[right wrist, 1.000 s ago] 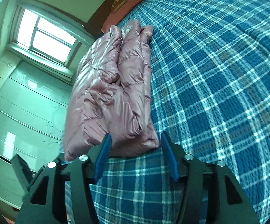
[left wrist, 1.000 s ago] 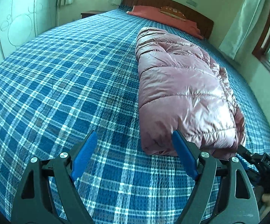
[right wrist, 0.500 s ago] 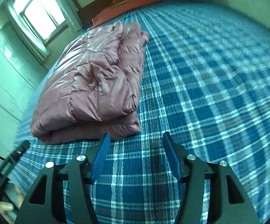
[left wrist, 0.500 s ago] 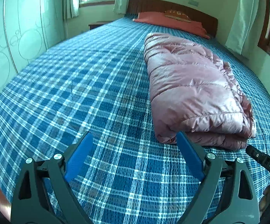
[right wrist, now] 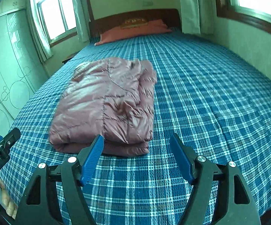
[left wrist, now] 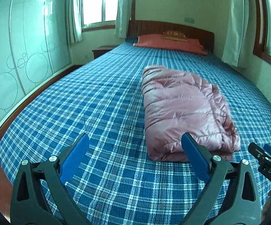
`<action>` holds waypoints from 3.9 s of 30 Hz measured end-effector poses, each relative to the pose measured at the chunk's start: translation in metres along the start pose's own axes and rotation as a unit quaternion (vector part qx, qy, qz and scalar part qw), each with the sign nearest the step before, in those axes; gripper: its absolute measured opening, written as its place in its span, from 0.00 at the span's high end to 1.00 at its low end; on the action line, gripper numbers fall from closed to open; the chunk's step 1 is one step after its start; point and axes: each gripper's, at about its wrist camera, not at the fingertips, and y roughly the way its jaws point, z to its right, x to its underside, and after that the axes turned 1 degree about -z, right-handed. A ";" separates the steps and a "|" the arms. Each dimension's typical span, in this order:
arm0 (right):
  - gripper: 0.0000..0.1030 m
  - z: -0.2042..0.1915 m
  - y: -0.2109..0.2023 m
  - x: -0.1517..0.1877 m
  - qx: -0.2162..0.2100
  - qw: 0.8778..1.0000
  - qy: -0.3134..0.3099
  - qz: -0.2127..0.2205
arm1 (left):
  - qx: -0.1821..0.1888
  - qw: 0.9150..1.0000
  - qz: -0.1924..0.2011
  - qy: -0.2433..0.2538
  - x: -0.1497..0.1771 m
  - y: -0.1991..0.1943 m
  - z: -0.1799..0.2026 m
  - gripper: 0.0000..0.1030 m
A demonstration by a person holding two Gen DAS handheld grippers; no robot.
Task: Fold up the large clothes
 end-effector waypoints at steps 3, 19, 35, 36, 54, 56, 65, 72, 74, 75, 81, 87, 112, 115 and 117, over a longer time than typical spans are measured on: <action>0.30 -0.008 -0.010 -0.002 0.000 1.000 -0.008 0.010 | 0.004 1.000 0.005 -0.001 -0.003 -0.009 0.002 0.04; 0.30 -0.020 -0.025 -0.004 -0.002 0.999 -0.025 0.034 | 0.006 1.000 0.015 -0.001 -0.003 -0.024 0.005 0.04; 0.30 -0.025 -0.025 -0.003 -0.002 0.999 -0.028 0.039 | 0.005 1.000 0.012 -0.002 -0.004 -0.024 0.005 0.04; 0.30 -0.025 -0.025 -0.003 -0.002 0.999 -0.028 0.039 | 0.005 1.000 0.012 -0.002 -0.004 -0.024 0.005 0.04; 0.30 -0.028 -0.024 -0.003 -0.003 0.999 -0.032 0.040 | 0.003 1.000 0.006 -0.004 0.000 -0.020 0.005 0.04; 0.30 -0.029 -0.024 -0.003 -0.002 0.999 -0.032 0.040 | 0.003 1.000 0.006 -0.004 0.001 -0.020 0.005 0.04; 0.30 -0.029 -0.024 -0.002 -0.003 0.999 -0.031 0.040 | 0.003 1.000 0.007 -0.005 0.001 -0.020 0.006 0.04; 0.30 -0.029 -0.024 -0.002 -0.002 0.999 -0.032 0.040 | 0.006 1.000 0.004 -0.002 0.005 -0.018 0.009 0.04; 0.30 -0.029 -0.024 -0.002 -0.002 0.999 -0.031 0.040 | 0.008 1.000 0.004 -0.001 0.005 -0.018 0.010 0.04; 0.30 -0.029 -0.024 -0.002 -0.002 0.999 -0.031 0.040 | 0.009 1.000 0.004 0.000 0.005 -0.017 0.011 0.04; 0.30 -0.029 -0.024 -0.002 -0.002 0.999 -0.031 0.040 | 0.010 1.000 0.006 0.001 0.004 -0.017 0.012 0.04; 0.30 -0.029 -0.022 -0.001 -0.002 0.999 -0.031 0.040 | 0.008 1.000 0.004 0.006 0.002 -0.015 0.013 0.04; 0.30 -0.025 -0.010 0.001 -0.002 0.999 -0.030 0.031 | 0.021 1.000 -0.014 -0.003 0.004 0.007 0.012 0.02; 0.30 -0.023 -0.006 0.001 -0.002 0.999 -0.028 0.027 | 0.019 1.000 -0.020 -0.007 0.003 0.014 0.009 0.02; 0.30 -0.021 -0.001 0.000 0.000 0.999 -0.027 0.024 | 0.019 0.999 -0.029 -0.003 0.003 0.025 0.006 0.02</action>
